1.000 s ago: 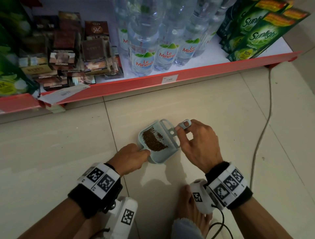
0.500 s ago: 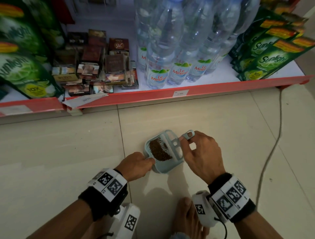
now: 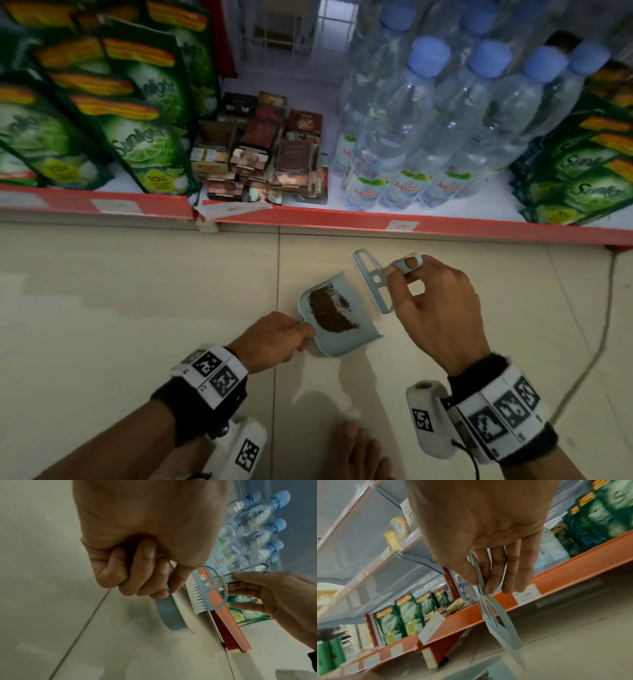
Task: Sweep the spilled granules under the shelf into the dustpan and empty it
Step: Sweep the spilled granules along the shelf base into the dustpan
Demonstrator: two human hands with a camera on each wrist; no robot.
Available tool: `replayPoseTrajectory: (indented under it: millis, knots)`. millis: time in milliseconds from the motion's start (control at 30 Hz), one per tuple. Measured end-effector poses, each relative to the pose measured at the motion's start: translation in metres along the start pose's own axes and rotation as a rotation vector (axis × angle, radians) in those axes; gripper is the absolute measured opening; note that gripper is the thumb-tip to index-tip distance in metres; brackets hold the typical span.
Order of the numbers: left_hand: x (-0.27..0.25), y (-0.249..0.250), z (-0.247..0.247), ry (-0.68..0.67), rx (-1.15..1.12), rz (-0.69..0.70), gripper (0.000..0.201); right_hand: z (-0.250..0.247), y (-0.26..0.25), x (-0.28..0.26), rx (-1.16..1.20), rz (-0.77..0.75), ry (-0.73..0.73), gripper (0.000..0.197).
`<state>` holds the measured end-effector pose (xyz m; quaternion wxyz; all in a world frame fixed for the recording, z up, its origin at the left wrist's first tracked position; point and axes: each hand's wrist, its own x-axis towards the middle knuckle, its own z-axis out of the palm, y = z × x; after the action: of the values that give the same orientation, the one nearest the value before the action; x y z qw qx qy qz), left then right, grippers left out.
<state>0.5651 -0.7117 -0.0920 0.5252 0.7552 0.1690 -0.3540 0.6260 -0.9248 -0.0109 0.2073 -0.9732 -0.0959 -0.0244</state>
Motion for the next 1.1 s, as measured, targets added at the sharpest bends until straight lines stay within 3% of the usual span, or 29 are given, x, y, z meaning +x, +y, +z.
replayPoseTrajectory:
  millis: [300,567,833,1100]
  knots:
    - [-0.051,-0.022,-0.048,0.215,-0.208,-0.036,0.039,0.016,-0.074,0.045,0.206,-0.293,-0.136,0.040]
    - [-0.117,-0.049,-0.089,0.426,-0.365,-0.053,0.036,0.032,-0.152,0.067,0.315,-0.598,-0.228,0.036]
    - [-0.163,-0.085,-0.134,0.502,-0.469,-0.048,0.038,0.056,-0.227,0.072,0.358,-0.724,-0.306,0.038]
    - [-0.190,-0.138,-0.192,0.549,-0.520,0.027,0.036,0.081,-0.323,0.069,0.187,-0.825,-0.352,0.037]
